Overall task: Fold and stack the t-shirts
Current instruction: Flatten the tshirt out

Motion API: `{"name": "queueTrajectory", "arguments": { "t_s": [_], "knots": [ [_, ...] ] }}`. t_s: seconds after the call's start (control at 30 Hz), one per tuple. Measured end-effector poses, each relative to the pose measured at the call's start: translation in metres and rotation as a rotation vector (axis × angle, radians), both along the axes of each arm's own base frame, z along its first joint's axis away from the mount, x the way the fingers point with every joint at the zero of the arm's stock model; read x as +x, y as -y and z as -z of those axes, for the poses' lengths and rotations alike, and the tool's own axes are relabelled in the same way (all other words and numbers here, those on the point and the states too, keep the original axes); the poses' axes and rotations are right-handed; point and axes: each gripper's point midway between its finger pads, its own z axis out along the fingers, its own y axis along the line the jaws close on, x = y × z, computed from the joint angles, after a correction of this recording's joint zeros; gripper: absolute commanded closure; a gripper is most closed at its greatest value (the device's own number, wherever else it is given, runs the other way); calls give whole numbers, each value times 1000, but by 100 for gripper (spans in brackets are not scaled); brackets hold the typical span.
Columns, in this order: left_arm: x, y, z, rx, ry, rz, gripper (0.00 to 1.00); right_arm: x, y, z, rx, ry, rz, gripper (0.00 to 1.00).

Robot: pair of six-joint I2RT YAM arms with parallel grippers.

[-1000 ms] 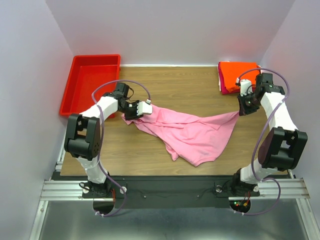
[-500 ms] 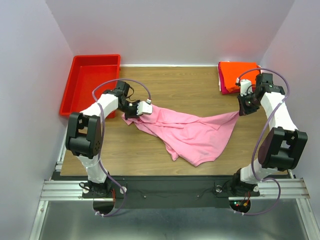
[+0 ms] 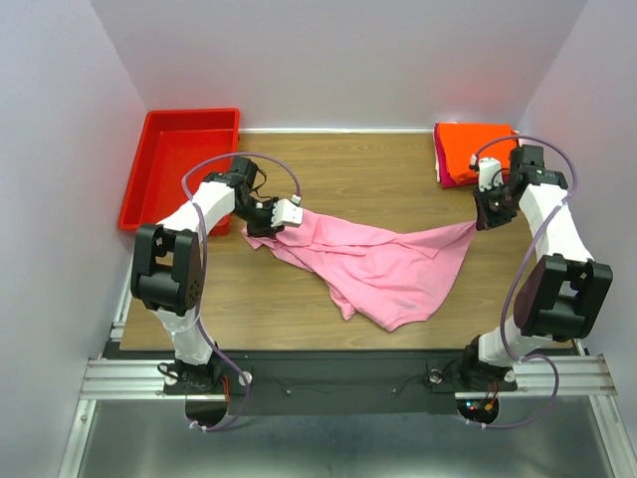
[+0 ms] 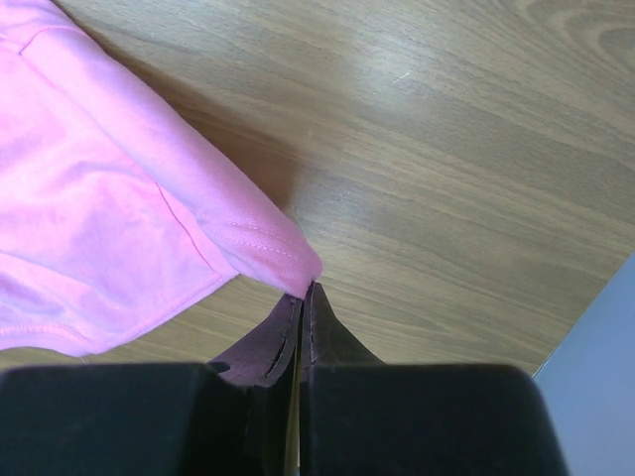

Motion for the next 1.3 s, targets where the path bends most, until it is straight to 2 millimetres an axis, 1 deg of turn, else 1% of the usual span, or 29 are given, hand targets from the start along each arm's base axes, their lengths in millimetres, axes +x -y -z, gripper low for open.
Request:
{"name": "queueTrajectory", "arguments": {
  "t_s": [0.03,0.1,0.13,0.17,0.2,0.37,0.47,0.67,0.8,0.9,1.07,1.2,1.3],
  "knots": [
    [0,0,0,1,-1,1,77,0,0,0,0,0,-1,100],
    [-1,0,1,2,-7,-2,77,0,0,0,-1,0,-2,99],
    [0,0,2,2,-6,-1,75,0,0,0,-1,0,-2,99],
    [0,0,2,1,-4,-2,69,0,0,0,-1,0,-2,99],
    [1,0,1,1,-2,-2,67,0,0,0,-1,0,-2,99],
    [4,0,4,2,16,-1,61,-1,0,1,-1,-2,-3,99],
    [5,0,5,4,23,-2,60,-1,0,1,-1,-1,-2,99],
    [9,-1,7,6,42,-6,60,-1,0,0,-2,2,-2,99],
    [13,0,8,6,59,-6,62,-1,0,0,-2,2,-2,99],
    [12,0,12,10,58,-5,64,-1,0,0,-2,2,-2,99],
    [9,2,17,11,54,5,69,-1,0,0,-2,1,-2,99],
    [9,6,17,9,59,17,67,-2,0,0,-1,0,-2,99],
    [6,7,21,11,57,26,66,-2,0,0,-1,0,-2,99]
  ]
}}
